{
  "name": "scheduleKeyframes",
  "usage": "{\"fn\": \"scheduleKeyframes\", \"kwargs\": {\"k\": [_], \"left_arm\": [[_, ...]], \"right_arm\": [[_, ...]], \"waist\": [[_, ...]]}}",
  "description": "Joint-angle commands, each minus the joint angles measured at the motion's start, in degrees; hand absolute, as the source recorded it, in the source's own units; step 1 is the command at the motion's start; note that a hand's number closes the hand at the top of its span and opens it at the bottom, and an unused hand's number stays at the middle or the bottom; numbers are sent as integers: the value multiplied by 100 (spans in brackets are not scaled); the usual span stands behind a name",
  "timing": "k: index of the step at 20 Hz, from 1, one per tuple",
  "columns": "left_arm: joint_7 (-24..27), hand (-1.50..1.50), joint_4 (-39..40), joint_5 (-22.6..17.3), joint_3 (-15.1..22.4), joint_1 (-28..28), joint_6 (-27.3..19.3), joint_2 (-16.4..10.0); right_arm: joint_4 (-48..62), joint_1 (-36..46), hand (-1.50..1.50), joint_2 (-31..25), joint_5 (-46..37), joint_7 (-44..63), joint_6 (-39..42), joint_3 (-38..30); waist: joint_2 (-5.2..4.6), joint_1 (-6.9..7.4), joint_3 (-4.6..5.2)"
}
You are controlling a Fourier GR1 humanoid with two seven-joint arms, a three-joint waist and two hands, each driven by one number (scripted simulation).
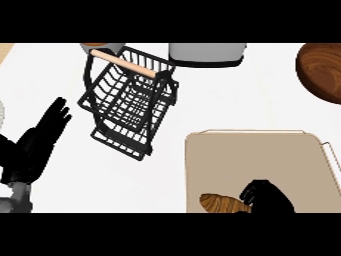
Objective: Pick the croissant from the tray and place it in the tiered basket
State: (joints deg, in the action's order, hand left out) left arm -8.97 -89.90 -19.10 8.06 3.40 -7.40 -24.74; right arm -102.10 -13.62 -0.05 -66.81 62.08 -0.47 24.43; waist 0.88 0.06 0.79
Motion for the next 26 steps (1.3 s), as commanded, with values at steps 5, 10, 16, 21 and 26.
{"fn": "scheduleKeyframes", "kwargs": {"k": [5,10,16,21,26], "left_arm": [[61,0,347,-59,-217,180,261,-51],[96,0,361,77,-93,67,111,188],[43,0,125,175,-57,1,78,156],[-70,0,-23,277,-20,-55,-46,290],[121,0,26,251,-188,-205,281,212]], "right_arm": [[273,330,150,-1395,31,-1483,546,-3],[-321,431,150,-2450,99,-2876,48,-183],[-1645,841,150,-1853,771,-3234,-1007,-476],[-2895,569,150,-1797,1014,-3245,-894,-285],[-3644,1567,150,-1459,943,-2229,440,111]], "waist": [[-101,26,-79],[-82,-34,-80],[-57,-69,-83],[-59,-58,-78],[-73,28,-70]]}}
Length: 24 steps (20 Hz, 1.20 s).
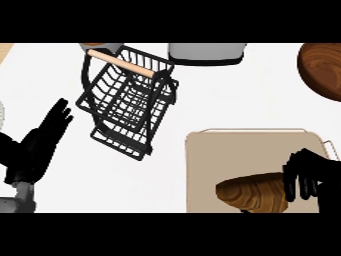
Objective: Pick the croissant from the tray and place it in the tiered basket
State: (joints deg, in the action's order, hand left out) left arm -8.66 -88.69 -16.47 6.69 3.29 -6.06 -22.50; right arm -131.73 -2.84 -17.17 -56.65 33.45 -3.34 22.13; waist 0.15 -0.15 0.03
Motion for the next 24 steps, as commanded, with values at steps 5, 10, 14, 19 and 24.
{"fn": "scheduleKeyframes", "kwargs": {"k": [5,10,14,19,24], "left_arm": [[-97,0,-63,48,-183,-20,172,31],[-106,0,248,174,-190,322,183,209],[235,0,58,339,-62,-138,206,344],[-230,0,-124,345,-140,77,175,307],[-14,0,243,252,-253,154,465,303]], "right_arm": [[87,2081,150,1045,-112,1411,1641,605],[996,3641,150,1692,-168,2284,1849,795],[2155,4393,150,1708,65,2940,846,1188],[3561,5499,150,1714,621,2961,166,813],[4652,6207,150,1715,996,3493,-515,1323]], "waist": [[-12,88,5],[-14,57,5],[-15,108,5],[-20,138,1],[-29,193,6]]}}
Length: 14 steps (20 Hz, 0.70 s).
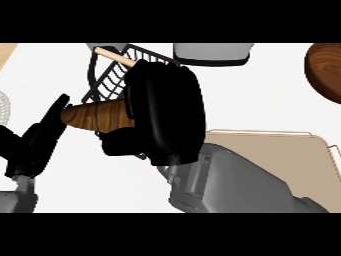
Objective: Pick the croissant from the tray and place it in the tiered basket
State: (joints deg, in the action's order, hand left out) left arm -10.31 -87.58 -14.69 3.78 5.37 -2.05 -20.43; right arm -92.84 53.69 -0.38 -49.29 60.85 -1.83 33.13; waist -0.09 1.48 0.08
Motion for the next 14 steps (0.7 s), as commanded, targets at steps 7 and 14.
{"fn": "scheduleKeyframes", "kwargs": {"k": [7,14], "left_arm": [[39,0,-92,224,7,-184,-95,241],[-186,0,-558,408,140,-440,-87,296]], "right_arm": [[1597,923,150,37,773,474,-980,131],[2613,1145,150,37,729,62,-1623,339]], "waist": [[-1,-1,-2],[2,9,-4]]}}
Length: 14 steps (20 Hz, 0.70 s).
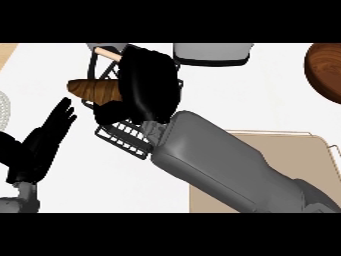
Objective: Pick the croissant from the tray and place it in the tiered basket
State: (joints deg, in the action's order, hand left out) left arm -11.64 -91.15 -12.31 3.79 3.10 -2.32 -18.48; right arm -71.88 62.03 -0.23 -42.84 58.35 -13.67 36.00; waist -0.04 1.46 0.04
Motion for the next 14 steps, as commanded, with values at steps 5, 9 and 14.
{"fn": "scheduleKeyframes", "kwargs": {"k": [5,9,14], "left_arm": [[241,0,246,145,-29,24,130,129],[-37,0,205,-3,-157,329,222,-4],[313,0,1000,-19,-362,598,396,56]], "right_arm": [[1263,474,150,21,190,132,-1099,429],[1524,459,150,21,-76,-173,-2357,231],[1984,866,-150,21,425,-246,-2274,415]], "waist": [[-20,21,3],[-43,79,0],[-51,40,7]]}}
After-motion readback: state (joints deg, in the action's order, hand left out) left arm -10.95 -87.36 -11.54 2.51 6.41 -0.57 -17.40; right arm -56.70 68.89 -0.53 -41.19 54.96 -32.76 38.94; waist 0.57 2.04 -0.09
